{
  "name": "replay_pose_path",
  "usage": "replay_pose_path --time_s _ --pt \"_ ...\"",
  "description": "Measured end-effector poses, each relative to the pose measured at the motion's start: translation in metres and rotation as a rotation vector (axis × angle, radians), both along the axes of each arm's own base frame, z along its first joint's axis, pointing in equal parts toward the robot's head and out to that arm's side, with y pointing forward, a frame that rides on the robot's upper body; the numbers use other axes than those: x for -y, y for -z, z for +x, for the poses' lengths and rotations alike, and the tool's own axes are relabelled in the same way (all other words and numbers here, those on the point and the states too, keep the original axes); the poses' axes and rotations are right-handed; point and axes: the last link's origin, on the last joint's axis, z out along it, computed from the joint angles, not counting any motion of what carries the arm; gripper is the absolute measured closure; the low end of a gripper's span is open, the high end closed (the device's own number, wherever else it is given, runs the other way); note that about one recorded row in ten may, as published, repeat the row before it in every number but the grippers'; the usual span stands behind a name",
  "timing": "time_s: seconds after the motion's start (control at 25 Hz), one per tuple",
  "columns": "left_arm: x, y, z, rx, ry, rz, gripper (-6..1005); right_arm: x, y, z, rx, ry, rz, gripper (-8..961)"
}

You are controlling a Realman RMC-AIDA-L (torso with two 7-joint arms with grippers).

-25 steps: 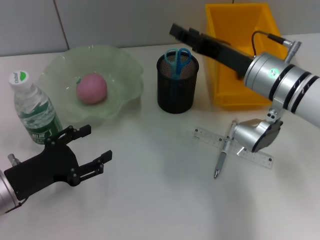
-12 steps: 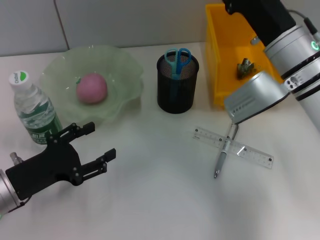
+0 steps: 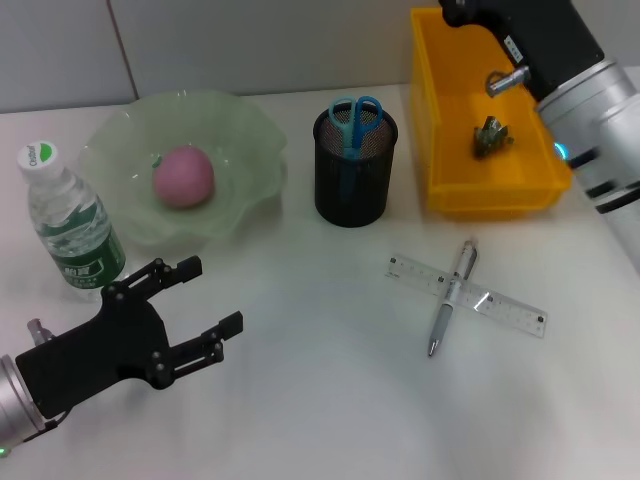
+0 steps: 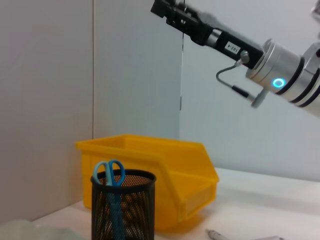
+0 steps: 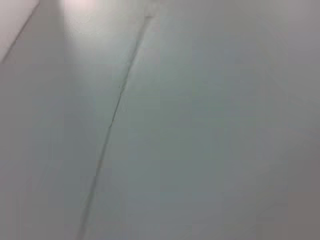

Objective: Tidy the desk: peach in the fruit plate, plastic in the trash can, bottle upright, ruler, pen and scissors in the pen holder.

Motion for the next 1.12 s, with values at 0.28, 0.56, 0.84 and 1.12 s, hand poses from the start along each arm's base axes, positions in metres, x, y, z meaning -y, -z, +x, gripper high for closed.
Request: replay_pose_path --time_s 0.28,0.56,0.84,1.12 --pt "0.0 -0.003 0.001 0.015 0.005 -0.001 181 0.015 0.012 -0.002 -0.322 -0.084 -0.458 330" --pt "-0.001 -0.004 0.002 0.01 0.015 -0.004 181 0.037 0.023 0.028 -0.282 -0.047 -0.722 331" --pt "-0.007 -0.008 0.005 0.024 -0.001 -0.04 181 0.05 0.006 0.059 -0.24 0.002 -0.835 331" --pt "-0.016 -0.017 0.011 0.036 -0.054 -0.17 181 0.055 -0.021 0.075 -0.206 0.01 -0.883 331"
